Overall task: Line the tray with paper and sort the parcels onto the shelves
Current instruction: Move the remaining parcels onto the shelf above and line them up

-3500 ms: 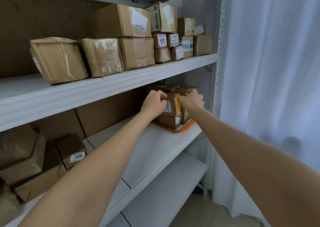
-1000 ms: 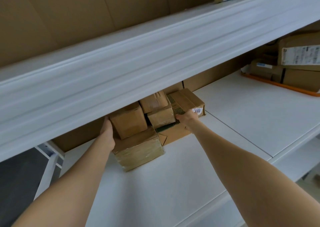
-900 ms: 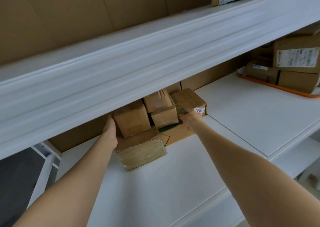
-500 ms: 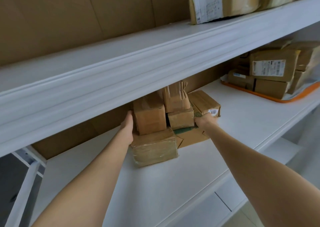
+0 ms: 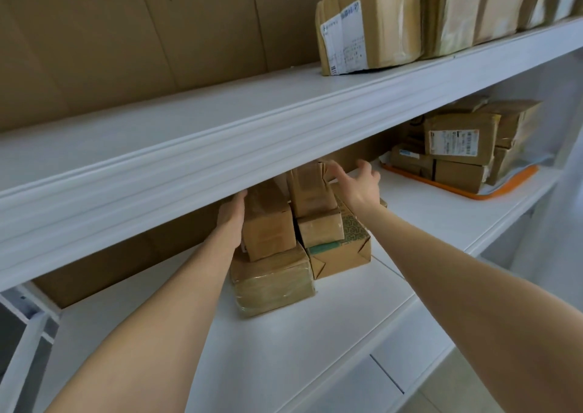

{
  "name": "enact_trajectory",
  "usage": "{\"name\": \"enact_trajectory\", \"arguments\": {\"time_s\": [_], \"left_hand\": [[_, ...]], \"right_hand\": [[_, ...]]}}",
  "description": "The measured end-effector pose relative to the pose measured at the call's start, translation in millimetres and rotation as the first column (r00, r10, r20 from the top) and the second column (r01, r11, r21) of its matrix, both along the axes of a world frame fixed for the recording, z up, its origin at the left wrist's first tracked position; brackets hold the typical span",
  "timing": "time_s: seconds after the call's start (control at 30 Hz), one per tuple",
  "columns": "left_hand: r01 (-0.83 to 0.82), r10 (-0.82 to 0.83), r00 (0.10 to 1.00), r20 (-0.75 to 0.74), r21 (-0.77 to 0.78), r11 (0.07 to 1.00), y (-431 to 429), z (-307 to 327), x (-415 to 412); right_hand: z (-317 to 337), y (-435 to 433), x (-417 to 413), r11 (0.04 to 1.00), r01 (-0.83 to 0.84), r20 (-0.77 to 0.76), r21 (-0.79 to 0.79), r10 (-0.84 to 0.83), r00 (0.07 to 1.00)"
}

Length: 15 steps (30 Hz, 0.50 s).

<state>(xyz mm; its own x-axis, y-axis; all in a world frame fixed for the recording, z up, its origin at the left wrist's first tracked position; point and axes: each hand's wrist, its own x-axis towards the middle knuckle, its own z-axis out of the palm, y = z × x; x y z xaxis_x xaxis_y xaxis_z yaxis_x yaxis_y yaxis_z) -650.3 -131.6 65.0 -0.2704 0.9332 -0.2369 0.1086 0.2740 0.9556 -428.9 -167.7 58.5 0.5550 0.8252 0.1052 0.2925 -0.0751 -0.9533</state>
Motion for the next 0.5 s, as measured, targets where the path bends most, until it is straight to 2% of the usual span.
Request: {"name": "enact_trajectory", "arguments": {"time_s": [0.07, 0.13, 0.23, 0.33, 0.5], "left_hand": [[0.068, -0.054, 0.981, -0.184, 0.072, 0.995, 0, 3, 7], [0.151, -0.099, 0.909, -0.404, 0.100, 0.983, -3, 4, 14], [0.216, -0.153, 0.805, -0.573, 0.042, 0.975, -5, 4, 21], [0.229, -0.171, 0.730, -0.661, 0.000, 0.974, -6, 6, 22], [0.178, -0.159, 0.634, -0.757, -0.058, 0.982, -8, 9, 27]], "right_hand": [[17, 1, -13, 0.997, -0.058, 0.129, 0.058, 0.051, 0.990], [29, 6, -29, 0.991, -0.114, 0.304, 0.067, 0.089, 0.948], [36, 14, -49, 0.989, -0.137, 0.488, -0.049, 0.144, 0.861], [34, 19, -55, 0.989, -0.075, 0.533, -0.130, 0.134, 0.836], [37, 17, -45, 0.991, 0.025, 0.519, -0.129, 0.046, 0.853]]}}
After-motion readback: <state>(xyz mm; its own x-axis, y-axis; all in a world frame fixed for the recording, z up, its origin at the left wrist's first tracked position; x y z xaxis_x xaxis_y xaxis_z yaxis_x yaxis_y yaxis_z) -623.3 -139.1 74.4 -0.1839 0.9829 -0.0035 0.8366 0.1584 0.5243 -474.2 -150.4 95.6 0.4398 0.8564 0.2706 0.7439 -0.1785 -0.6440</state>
